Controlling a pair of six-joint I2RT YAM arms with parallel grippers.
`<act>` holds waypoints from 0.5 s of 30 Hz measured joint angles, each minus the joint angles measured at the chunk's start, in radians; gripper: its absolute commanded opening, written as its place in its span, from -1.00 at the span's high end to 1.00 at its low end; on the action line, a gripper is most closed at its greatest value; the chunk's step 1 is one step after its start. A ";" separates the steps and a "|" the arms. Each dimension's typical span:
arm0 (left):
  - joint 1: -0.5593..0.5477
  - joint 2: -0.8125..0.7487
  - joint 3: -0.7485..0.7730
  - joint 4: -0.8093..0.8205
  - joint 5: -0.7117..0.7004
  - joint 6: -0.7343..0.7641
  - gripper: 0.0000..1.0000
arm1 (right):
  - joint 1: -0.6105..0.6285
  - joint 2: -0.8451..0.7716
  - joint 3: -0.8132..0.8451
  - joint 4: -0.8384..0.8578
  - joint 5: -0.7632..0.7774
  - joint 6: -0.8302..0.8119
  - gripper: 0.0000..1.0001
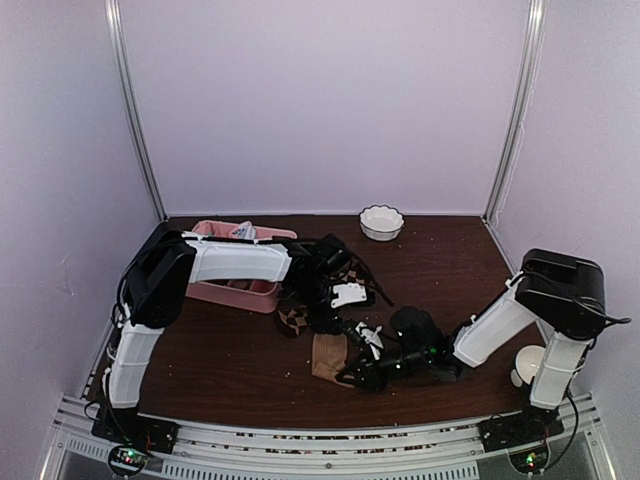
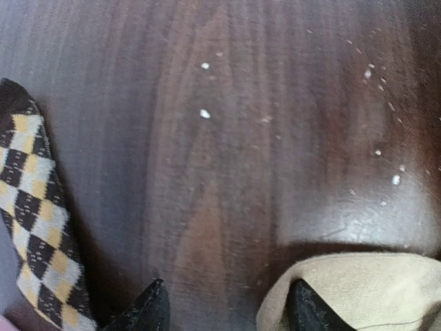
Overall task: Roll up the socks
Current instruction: Roll the sock at the center of the board.
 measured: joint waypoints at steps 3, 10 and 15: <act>-0.001 0.009 0.016 0.008 -0.025 0.002 -0.19 | 0.003 0.002 -0.005 0.013 0.000 0.013 1.00; -0.004 0.093 0.153 0.003 -0.037 0.001 -0.20 | 0.019 0.003 -0.006 0.019 0.015 0.030 1.00; -0.004 0.117 0.198 -0.015 -0.034 0.001 -0.36 | 0.024 0.001 0.004 0.000 0.024 0.055 1.00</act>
